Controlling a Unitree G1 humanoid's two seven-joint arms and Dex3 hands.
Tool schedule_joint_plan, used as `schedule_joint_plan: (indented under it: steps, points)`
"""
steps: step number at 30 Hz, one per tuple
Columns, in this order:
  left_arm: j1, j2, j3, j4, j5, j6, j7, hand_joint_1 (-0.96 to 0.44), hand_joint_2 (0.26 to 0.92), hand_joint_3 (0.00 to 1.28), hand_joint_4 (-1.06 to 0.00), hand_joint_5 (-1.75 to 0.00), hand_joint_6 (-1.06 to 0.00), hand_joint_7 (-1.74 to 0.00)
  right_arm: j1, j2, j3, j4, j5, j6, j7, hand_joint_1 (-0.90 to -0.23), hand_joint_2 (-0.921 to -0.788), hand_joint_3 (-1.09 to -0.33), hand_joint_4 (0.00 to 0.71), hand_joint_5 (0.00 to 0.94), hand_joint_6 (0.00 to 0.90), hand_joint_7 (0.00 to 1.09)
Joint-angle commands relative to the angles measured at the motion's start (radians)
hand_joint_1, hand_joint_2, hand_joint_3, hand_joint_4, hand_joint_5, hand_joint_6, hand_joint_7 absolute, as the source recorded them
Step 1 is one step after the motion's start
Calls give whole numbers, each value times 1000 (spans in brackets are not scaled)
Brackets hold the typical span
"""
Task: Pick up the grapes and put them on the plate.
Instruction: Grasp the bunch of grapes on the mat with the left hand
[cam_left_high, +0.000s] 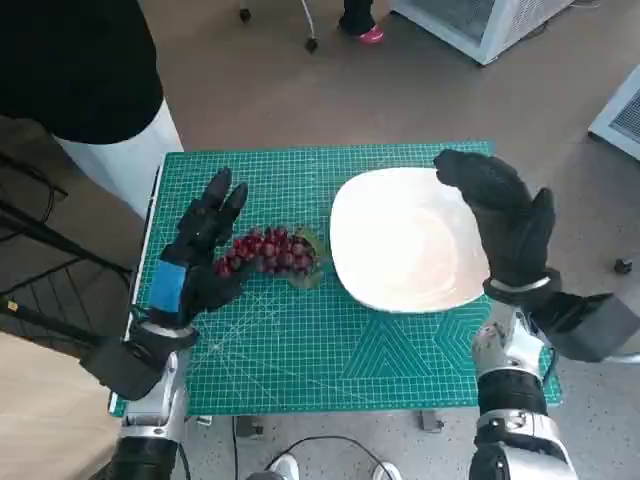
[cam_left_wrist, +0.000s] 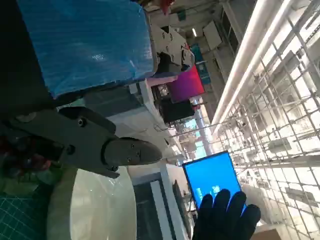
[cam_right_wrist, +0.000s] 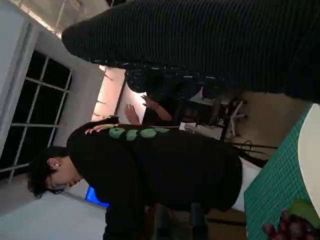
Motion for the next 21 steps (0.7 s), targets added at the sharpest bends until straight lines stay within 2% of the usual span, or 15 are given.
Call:
schedule_joint_plan:
  steps: [1,21]
  points:
    - [5,2,4,0,-8,-10,-5,-268,921,214,-333,-7,-284,-31,8,5,-6,21,3,0,13,-594,-921,-566,353,1,449,5]
    - [3,-7,4,10,-17,-12,-16,-267,921,211,-338,-5,-293,-33,5,1,-24,41,11,1,47,-589,-921,-571,347,0,434,0]
